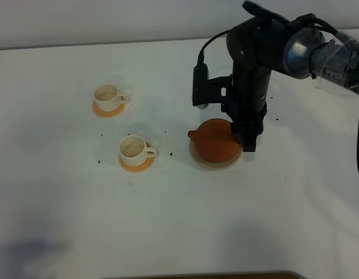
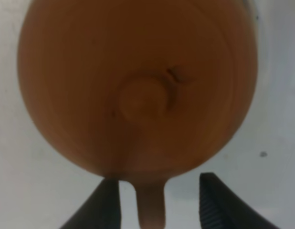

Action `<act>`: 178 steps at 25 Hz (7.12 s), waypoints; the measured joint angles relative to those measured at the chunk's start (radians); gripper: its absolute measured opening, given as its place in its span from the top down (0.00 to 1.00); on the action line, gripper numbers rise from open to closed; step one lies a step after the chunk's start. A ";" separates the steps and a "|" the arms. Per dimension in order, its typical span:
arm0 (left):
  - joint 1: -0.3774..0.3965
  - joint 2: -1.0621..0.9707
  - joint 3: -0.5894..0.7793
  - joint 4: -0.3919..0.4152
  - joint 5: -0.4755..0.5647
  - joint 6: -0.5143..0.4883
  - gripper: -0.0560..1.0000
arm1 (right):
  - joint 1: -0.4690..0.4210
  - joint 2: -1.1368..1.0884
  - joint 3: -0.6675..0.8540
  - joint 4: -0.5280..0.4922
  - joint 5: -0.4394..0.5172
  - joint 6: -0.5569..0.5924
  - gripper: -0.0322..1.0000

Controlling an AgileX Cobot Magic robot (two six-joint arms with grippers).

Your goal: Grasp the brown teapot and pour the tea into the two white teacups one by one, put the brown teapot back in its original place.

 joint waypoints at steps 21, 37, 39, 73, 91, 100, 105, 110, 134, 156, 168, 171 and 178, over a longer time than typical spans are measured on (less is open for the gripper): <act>0.000 0.000 0.000 0.000 0.000 0.000 0.69 | 0.024 0.018 0.000 -0.060 0.002 -0.009 0.78; 0.000 0.000 0.000 0.000 0.000 0.000 0.69 | 0.024 0.020 0.000 -0.058 0.039 -0.019 0.84; 0.000 0.000 0.000 0.000 0.000 0.000 0.69 | 0.024 0.015 0.000 -0.053 0.046 -0.019 0.84; 0.000 0.000 0.000 0.000 0.000 0.000 0.69 | 0.014 -0.043 -0.016 0.039 0.087 -0.019 0.84; 0.000 0.000 0.000 0.000 0.000 0.000 0.69 | 0.008 -0.040 -0.183 0.094 0.042 0.091 0.84; 0.000 0.000 0.000 0.000 0.000 0.000 0.69 | 0.073 0.063 -0.378 0.079 0.040 0.169 0.84; 0.000 0.000 0.000 0.000 0.000 0.000 0.69 | 0.096 0.167 -0.543 0.052 0.074 0.208 0.84; 0.000 0.000 0.000 0.000 0.000 0.000 0.69 | 0.119 0.278 -0.708 0.025 0.112 0.225 0.84; 0.000 0.000 0.000 0.000 0.000 0.000 0.69 | 0.138 0.428 -0.866 -0.178 -0.028 0.266 0.84; 0.000 0.000 0.000 0.000 0.000 0.000 0.69 | 0.202 0.448 -0.866 -0.398 -0.084 0.265 0.84; 0.000 0.000 0.000 0.000 0.000 0.000 0.69 | 0.244 0.461 -0.866 -0.472 -0.126 0.262 0.84; 0.000 0.000 0.000 0.000 0.000 0.000 0.69 | 0.249 0.475 -0.866 -0.481 -0.130 0.262 0.84; 0.000 0.000 0.000 0.000 0.000 0.000 0.69 | 0.264 0.479 -0.866 -0.560 -0.146 0.258 0.84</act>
